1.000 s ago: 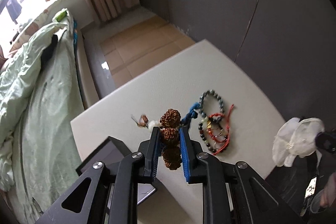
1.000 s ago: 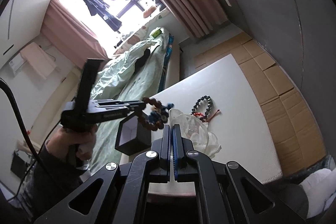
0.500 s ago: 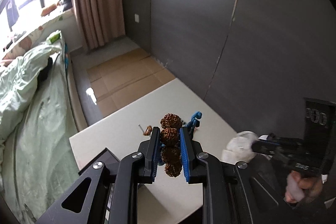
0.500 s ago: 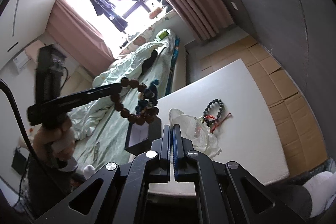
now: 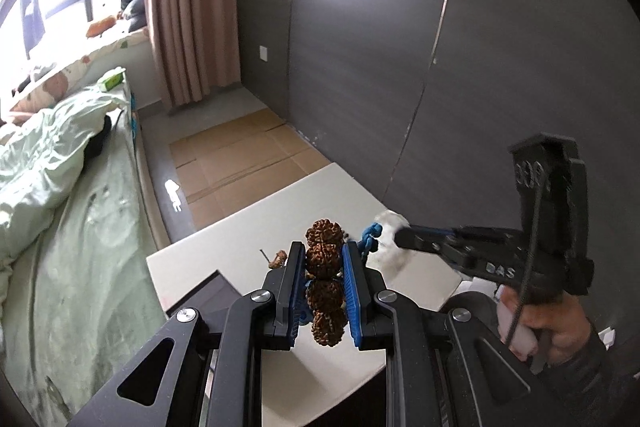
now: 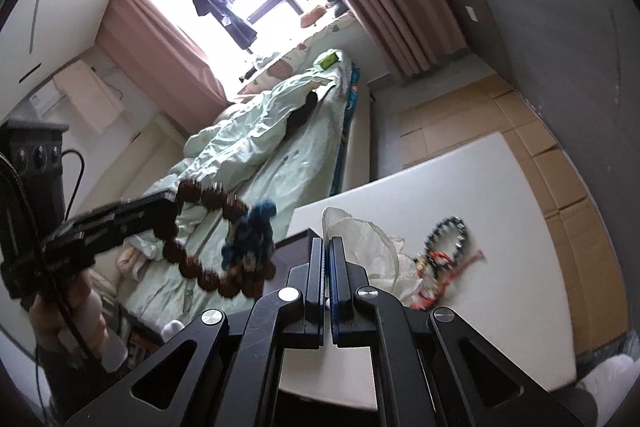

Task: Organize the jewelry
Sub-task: 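Carry the bead bracelet into the box with the left tool while the right tool lowers the bag in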

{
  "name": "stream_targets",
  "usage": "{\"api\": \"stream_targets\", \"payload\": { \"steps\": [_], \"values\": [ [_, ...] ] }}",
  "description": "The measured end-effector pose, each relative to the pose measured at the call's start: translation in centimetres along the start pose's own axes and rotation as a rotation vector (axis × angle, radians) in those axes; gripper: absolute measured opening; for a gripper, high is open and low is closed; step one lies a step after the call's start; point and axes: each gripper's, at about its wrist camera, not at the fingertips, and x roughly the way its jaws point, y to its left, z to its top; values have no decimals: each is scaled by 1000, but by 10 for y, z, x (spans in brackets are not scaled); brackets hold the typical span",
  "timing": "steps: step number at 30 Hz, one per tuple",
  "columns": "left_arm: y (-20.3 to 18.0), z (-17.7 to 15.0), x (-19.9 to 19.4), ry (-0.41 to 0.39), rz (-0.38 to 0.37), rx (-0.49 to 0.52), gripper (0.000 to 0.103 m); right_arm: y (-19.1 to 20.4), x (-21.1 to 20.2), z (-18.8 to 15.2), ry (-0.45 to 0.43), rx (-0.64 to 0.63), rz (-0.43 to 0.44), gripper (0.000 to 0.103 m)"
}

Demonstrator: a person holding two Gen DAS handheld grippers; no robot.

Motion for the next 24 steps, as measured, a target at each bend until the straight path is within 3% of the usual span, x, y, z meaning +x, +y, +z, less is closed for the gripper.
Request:
{"api": "stream_targets", "payload": {
  "steps": [9,19,24],
  "values": [
    [49,-23,3,14,54,-81,20,48,50,11,70,-78,38,3],
    [106,-64,54,107,80,-193,20,78,92,4,144,-142,57,3],
    [126,-79,79,143,48,-261,22,82,108,0,174,-157,49,3]
  ]
}}
